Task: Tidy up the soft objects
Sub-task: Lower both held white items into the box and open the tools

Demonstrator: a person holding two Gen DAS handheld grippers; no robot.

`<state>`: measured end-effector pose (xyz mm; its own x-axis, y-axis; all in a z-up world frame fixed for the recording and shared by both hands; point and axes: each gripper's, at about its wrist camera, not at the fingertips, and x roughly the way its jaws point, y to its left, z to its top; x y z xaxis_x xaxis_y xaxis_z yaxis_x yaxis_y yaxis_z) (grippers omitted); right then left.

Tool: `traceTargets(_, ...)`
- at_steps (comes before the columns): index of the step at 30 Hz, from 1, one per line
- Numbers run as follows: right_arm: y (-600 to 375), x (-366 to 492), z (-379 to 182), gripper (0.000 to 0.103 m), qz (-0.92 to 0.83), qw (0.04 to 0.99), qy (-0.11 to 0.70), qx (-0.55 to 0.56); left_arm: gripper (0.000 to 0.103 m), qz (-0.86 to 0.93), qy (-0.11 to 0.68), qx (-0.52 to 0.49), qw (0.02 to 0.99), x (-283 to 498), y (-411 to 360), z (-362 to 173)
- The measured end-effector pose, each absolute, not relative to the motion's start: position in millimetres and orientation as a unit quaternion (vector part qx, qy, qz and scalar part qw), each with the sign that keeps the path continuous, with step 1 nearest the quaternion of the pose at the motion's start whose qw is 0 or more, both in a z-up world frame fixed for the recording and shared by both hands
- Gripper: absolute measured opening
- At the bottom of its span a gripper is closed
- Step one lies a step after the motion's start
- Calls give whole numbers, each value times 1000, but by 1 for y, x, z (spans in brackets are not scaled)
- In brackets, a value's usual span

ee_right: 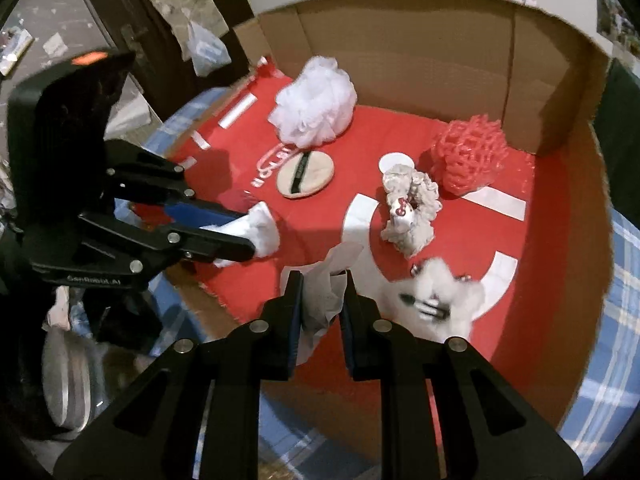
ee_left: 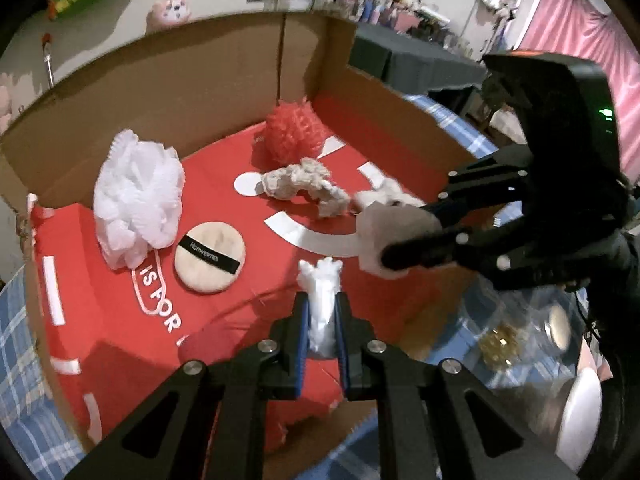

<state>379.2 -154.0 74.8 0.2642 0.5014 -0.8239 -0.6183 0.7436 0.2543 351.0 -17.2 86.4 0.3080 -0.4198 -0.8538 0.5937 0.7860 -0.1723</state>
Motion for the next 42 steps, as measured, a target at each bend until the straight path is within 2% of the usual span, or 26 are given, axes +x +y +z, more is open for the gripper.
traceTargets(19,-132,397,56,17,338,770,532,-98,15,-292,527,98,792,369,-26,71)
traceTargets(23,-132,398,56,17,335,773,529,-102,20,-289,529,102,792,369,-29,68)
traceTargets(36,-143,394,69,18,313,788,522,-95,51,-280,509,94,808,356,-21,83)
traceTargets(39,-150,387,77,29,299,798,515,-90,54,-275,496,87,819,344,-14,96)
traceTargets(40,-153,384,82,36,293,804,511,-86,55,-274,489,83,824,338,-11,102)
traceTargets(41,-156,381,88,50,287,811,504,-83,57,-273,484,80,828,334,-9,106)
traceTargets(42,-159,377,93,58,284,816,497,-79,61,-270,478,76,832,329,-8,110)
